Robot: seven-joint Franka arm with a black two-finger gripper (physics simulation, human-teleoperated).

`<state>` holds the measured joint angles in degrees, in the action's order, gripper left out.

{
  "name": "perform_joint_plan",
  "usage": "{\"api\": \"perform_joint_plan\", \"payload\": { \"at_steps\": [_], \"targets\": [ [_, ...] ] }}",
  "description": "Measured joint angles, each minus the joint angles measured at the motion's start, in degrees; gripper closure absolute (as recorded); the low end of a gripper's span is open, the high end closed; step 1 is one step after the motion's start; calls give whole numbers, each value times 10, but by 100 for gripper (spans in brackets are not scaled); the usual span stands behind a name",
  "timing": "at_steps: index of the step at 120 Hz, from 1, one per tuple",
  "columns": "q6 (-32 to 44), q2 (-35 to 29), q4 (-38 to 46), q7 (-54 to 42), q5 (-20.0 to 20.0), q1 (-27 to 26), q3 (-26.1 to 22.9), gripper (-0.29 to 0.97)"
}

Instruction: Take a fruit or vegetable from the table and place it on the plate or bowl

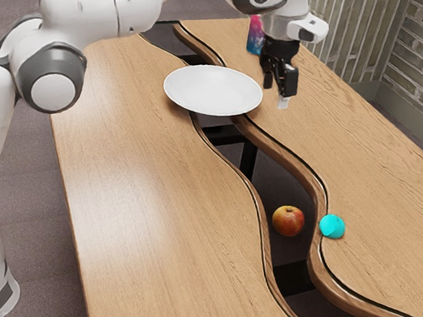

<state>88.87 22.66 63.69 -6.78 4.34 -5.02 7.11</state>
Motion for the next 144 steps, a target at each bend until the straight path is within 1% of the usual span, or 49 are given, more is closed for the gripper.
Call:
{"api": "perform_joint_plan", "payload": {
  "at_steps": [8, 17, 30, 40, 51, 62, 75, 87, 104, 122, 144],
  "targets": [
    [22, 38, 0, -5, -1, 0, -12, 0],
    [43, 61, 0, -10, -2, -3, -25, 0],
    [63, 75, 1, -16, -3, -12, -29, 0],
    [75, 78, 1, -20, -3, -36, -30, 0],
    [85, 78, 1, -24, -3, -79, -30, 0],
    [91, 78, 7, -31, -4, -105, -30, 0],
    [97, 66, 63, -38, -4, -129, -27, 0],
    [115, 32, 131, -43, -5, -139, -23, 0],
    [130, 8, 173, -49, -5, -146, -21, 0],
    [141, 6, 182, -53, -4, -146, -17, 0],
    [148, 20, 182, -58, 0, -145, -17, 0]
  ]
}}
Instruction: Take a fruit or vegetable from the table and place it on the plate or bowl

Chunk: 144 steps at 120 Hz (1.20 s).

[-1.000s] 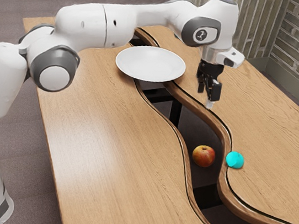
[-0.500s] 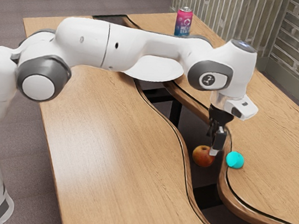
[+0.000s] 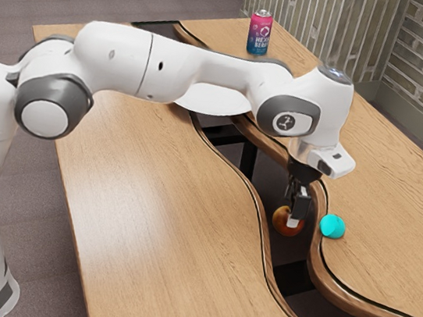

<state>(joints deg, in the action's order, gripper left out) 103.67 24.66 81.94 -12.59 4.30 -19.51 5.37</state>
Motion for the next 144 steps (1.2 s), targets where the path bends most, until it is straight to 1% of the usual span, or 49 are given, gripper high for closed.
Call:
{"api": "perform_joint_plan", "payload": {
  "at_steps": [48, 53, 65, 70, 77, 92, 98, 108, 120, 133, 138, 144],
  "targets": [
    [15, 25, 0, -6, 3, 3, 0, 1],
    [16, 25, 0, -7, 3, 3, 0, 5],
    [18, 28, 0, -8, 3, 3, 0, 25],
    [18, 28, 0, -8, 2, 3, 0, 30],
    [19, 25, 0, -8, 1, 3, 0, 33],
    [18, 3, -5, -8, -5, 3, 9, 35],
    [18, -11, -28, -8, -6, 3, 29, 35],
    [15, -24, -65, -10, -8, 3, 79, 34],
    [5, -32, -96, -14, -9, 4, 163, 34],
    [-2, -33, -104, -20, -8, 6, 250, 34],
    [-3, -33, -105, -21, -7, 14, 270, 34],
    [-3, -30, -105, -23, -6, 30, 283, 34]
  ]
}}
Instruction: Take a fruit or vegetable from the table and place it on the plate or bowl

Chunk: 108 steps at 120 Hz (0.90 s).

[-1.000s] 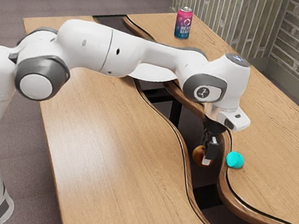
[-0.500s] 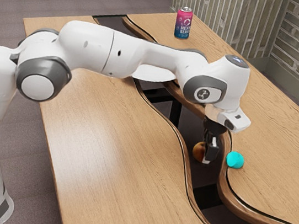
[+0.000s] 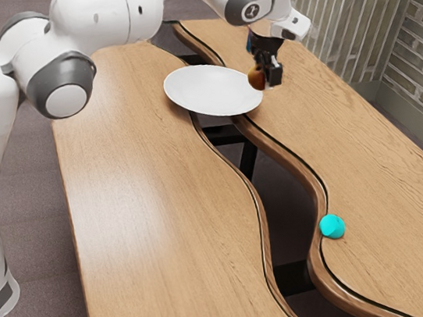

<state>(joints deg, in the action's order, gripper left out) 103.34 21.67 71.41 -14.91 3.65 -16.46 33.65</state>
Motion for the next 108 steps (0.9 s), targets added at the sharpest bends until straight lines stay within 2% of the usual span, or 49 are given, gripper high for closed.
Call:
{"api": "perform_joint_plan", "payload": {
  "at_steps": [19, 56, 77, 108],
  "targets": [
    [0, 9, 0, -5, 2, 64, -1, 34],
    [12, 38, 1, -12, 7, 122, -34, 35],
    [19, 41, 1, -15, 12, 126, -37, 11],
    [23, 44, 5, -18, 39, 134, -37, 2]
  ]
}}
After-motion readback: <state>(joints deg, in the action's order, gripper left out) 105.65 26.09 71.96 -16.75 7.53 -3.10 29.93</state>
